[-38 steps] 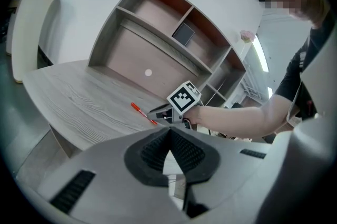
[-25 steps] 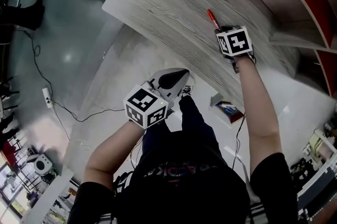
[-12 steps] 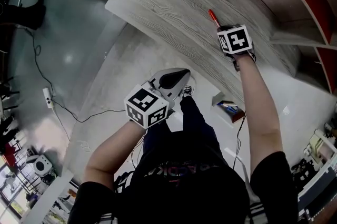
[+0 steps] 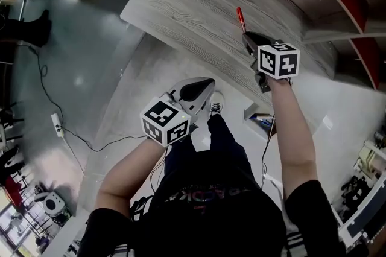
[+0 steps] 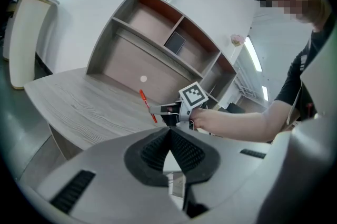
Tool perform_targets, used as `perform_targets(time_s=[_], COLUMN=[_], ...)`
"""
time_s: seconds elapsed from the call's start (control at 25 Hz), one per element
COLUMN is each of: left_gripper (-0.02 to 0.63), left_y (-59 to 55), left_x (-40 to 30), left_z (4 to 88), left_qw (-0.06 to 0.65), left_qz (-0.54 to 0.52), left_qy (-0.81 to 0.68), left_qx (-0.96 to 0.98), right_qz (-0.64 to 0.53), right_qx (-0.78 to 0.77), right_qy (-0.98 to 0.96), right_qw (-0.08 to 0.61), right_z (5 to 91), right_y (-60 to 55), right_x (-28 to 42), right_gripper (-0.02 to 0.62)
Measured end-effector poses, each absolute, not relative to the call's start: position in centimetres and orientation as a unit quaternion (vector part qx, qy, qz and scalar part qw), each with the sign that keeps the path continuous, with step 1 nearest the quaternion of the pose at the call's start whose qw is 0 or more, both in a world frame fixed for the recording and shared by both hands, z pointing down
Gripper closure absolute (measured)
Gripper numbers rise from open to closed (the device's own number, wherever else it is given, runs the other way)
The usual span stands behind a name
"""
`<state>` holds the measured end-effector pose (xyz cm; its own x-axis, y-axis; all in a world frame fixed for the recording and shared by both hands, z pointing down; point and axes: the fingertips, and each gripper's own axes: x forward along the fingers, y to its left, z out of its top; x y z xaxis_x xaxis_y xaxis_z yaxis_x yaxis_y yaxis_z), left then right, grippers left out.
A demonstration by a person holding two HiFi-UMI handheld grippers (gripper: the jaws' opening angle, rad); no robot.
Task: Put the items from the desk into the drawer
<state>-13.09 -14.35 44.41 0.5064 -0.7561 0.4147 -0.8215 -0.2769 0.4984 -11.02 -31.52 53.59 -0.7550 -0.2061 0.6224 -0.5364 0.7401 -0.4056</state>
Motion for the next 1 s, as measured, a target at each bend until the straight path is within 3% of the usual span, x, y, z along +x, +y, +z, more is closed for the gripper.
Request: perform_targets(time_s=[0.12,0.4,1.0], left_gripper=[0.601,0.601,0.602], left_y=[-14.2,-13.8,-11.8], left_x=[-13.3,-14.6,-14.6], left_z=[43.5,41.0,36.9], left_qw=[0.331,0.309,0.255], left_qz=[0.052,0.050,0.051], left_qy=[-0.485,-0.469,-0.414], left_qx=[0.808,0.826,0.873], right_qz=[0.325,0.320,0.287], right_qx=[0.204,0.208,0.268], right_qy=[-0.900,-0.919,-0.920], right_qw=[0.205,0.102,0.016], right_z=[49.9,42.7,35.0], right_y=[-30.1,-26.7,-20.5], right_x=[-11.3,-11.4,-8.6], right_gripper=[0.543,0.543,0.543])
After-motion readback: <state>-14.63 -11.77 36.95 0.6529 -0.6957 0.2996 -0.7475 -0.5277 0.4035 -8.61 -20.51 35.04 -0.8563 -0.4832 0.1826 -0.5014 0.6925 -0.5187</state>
